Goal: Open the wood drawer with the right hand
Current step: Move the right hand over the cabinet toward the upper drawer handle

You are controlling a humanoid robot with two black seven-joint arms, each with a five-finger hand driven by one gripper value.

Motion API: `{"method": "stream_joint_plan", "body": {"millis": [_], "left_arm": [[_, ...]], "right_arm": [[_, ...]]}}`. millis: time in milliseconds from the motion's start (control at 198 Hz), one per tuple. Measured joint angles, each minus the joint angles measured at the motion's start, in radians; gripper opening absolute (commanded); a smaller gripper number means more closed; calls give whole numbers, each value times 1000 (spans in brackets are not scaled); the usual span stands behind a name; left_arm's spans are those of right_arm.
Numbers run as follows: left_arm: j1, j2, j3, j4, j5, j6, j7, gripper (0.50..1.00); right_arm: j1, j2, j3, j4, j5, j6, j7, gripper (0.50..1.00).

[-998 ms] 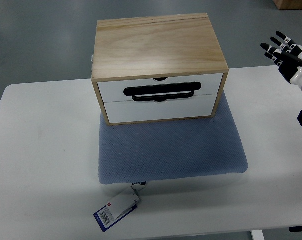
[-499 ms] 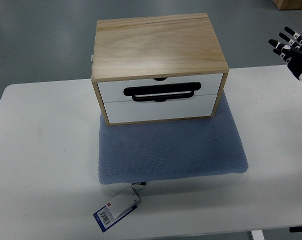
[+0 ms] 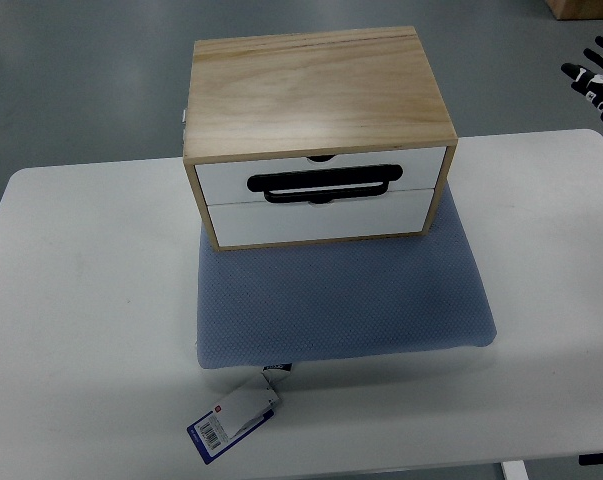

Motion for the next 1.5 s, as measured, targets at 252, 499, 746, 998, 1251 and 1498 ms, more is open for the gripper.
{"method": "stream_joint_plan", "body": {"millis": [252, 499, 746, 998, 1251, 1498], "left_arm": [[0, 0, 0, 0, 0, 0, 0, 1000], [0, 0, 0, 0, 0, 0, 0, 1000], [-1, 0, 0, 0, 0, 0, 0, 1000], [0, 0, 0, 0, 0, 0, 0, 1000], [0, 0, 0, 0, 0, 0, 0, 1000], [-1, 0, 0, 0, 0, 0, 0, 1000]], "right_arm": [[82, -121, -182, 25, 113, 37, 23, 930], [263, -250, -491, 109, 164, 95, 97, 932], [483, -340, -735, 238, 160, 187, 129, 932], [740, -348, -996, 343, 65, 293, 125, 932], [928, -329, -1161, 434, -15, 398, 120, 932], [1056, -289, -1247, 486, -70, 451, 99, 932]]}}
